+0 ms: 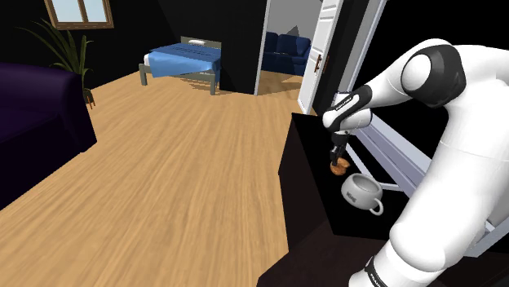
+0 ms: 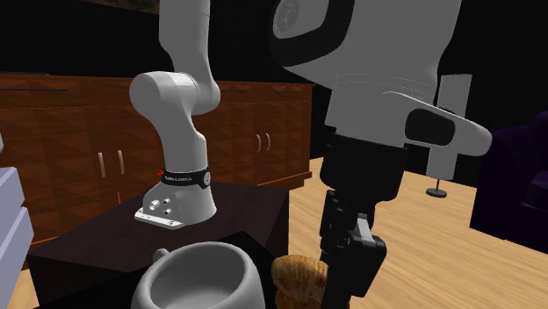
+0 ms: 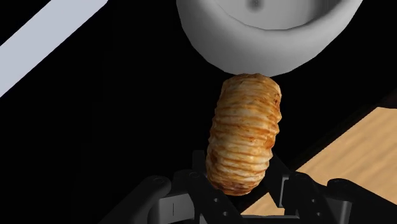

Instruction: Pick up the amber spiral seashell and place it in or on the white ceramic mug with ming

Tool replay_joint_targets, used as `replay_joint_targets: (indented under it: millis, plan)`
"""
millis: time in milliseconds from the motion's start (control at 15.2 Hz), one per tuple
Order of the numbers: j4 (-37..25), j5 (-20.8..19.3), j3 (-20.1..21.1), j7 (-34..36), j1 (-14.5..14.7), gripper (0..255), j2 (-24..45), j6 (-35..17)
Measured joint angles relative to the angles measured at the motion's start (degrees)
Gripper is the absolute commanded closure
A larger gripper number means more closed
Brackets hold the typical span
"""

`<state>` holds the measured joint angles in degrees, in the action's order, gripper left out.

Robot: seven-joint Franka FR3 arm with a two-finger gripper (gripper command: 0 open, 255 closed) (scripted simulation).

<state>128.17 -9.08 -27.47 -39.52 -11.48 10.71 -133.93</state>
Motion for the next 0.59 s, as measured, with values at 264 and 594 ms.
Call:
replay_joint_targets:
  millis: [264, 594]
  plan:
    - [-0.75, -0.96, -0.26, 0.27, 0.33, 255, -2.32, 2.91]
    - [-2.01, -2.0, -0.41, 0.56, 0.7, 255, -5.05, 6.71]
